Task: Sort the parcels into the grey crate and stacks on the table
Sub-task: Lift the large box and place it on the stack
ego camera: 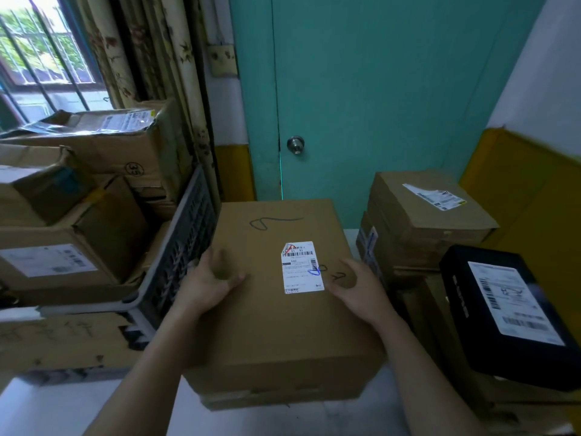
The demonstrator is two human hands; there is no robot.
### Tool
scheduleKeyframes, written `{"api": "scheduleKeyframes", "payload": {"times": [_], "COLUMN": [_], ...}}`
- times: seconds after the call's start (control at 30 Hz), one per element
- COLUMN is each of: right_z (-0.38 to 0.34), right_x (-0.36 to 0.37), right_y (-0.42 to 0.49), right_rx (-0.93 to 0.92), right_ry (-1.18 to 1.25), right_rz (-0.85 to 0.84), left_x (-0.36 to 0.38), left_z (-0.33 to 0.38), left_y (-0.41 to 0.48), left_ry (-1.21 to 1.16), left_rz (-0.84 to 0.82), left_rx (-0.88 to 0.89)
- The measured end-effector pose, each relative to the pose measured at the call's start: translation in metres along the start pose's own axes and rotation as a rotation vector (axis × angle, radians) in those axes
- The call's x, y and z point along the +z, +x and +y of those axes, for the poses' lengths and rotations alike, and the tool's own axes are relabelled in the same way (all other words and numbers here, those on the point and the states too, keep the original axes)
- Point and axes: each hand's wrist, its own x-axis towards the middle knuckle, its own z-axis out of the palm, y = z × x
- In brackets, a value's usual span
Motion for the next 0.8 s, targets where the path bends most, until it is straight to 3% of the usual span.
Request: {"api": "scheduleKeyframes", "payload": {"times": [0.1,0.17,0.4,0.63,0.8], "right_z": [0.014,0.02,0.019,0.006,-0.008], "right_x": [0.003,0.008,0.023,0.044,0.052], "right_y": [-0.025,-0.045,-0.051,-0.024,0.004], "right_rx": [0.07,0.135,0.135,0.103,0.058], "right_ry": [-0.04,-0.05,-0.12,-0.111,-0.123], "right_rz": [0.064,0.011,0.001,0.003,-0.009], "left_x": [0.015,0.03,0.039,0.027,0.026], "left_z": [-0.013,-0.023,-0.044,-0.056,-0.049], "left_y": [-0.039,-0.064,-0.067,-0.043,-0.024], "left_ry": [0.296,0.436,0.705,0.65,0.665], "left_rz": [-0.013,-0.079,-0.095,-0.036,-0.011], "left_rx": [0.089,0.123,0.317,0.372,0.273]}}
